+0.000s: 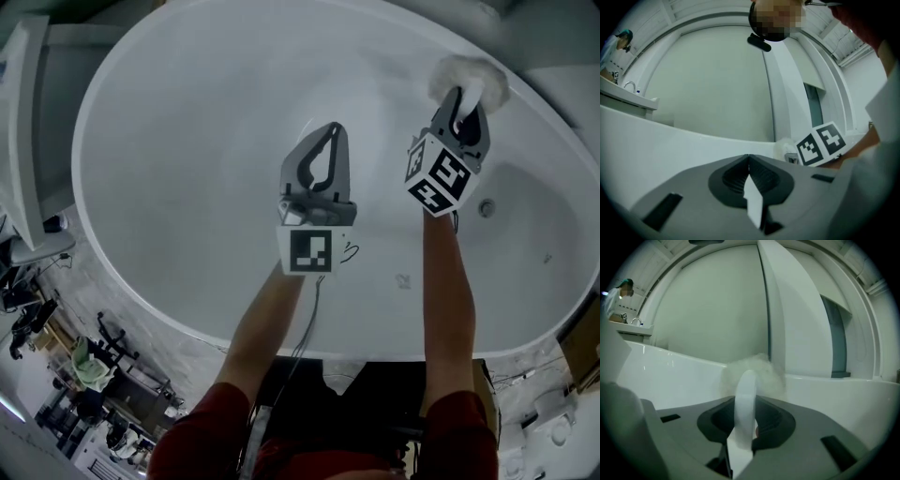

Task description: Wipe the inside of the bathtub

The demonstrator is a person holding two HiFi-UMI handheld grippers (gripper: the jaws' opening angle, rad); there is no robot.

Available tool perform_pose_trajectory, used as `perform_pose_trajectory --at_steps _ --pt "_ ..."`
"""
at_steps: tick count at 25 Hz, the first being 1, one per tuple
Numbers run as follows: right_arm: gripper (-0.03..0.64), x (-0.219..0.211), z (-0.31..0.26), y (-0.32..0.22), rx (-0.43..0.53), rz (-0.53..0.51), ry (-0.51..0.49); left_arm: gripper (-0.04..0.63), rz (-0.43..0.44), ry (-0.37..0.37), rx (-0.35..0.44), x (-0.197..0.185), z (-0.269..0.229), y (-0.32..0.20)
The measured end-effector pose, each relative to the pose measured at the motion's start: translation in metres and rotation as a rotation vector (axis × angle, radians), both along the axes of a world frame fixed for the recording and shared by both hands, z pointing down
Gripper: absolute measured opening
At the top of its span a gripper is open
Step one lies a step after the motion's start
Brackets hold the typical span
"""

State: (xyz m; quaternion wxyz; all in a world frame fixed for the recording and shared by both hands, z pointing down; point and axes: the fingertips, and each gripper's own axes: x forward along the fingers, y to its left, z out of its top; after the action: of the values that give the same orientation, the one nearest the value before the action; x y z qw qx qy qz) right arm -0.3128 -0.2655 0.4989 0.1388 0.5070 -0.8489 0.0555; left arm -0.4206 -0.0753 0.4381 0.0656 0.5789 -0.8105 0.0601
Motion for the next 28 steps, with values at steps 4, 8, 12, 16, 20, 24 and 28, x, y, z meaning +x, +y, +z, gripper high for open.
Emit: perform_pose_trajectory --at_steps 4,8,12,16,20,24,28 --pt "0.094 -0.038 -0.005 0.027 -0.010 -0.005 -0.019 0.015 -0.030 0.009 -0.033 -0.033 0.007 0.038" --pt "0.094 -0.086 -0.008 0.051 0.002 -0.054 -0.008 0.015 -0.076 0.011 -0.018 -0.072 0.005 0.065" --pt "0.094 -0.141 -0.004 0.076 0.028 -0.161 0.031 0.015 -0.114 0.010 0.005 -0.101 0.006 0.083" --pt "0.094 -0.187 0.000 0.098 0.029 -0.203 0.037 0.015 -0.118 0.015 -0.015 -0.122 0.011 0.103" --pt "0.094 -0.216 0.003 0.106 0.029 -0.221 0.034 0.015 -0.135 0.027 -0.002 -0.136 0.014 0.113" --pt "0.094 -0.230 0.002 0.105 0.026 -0.246 0.039 0.015 -0.146 0.046 -0.004 -0.138 0.015 0.113" --pt "0.094 -0.263 -0.002 0.122 0.021 -0.314 0.041 0.015 -0.153 0.045 -0.008 -0.152 0.014 0.123"
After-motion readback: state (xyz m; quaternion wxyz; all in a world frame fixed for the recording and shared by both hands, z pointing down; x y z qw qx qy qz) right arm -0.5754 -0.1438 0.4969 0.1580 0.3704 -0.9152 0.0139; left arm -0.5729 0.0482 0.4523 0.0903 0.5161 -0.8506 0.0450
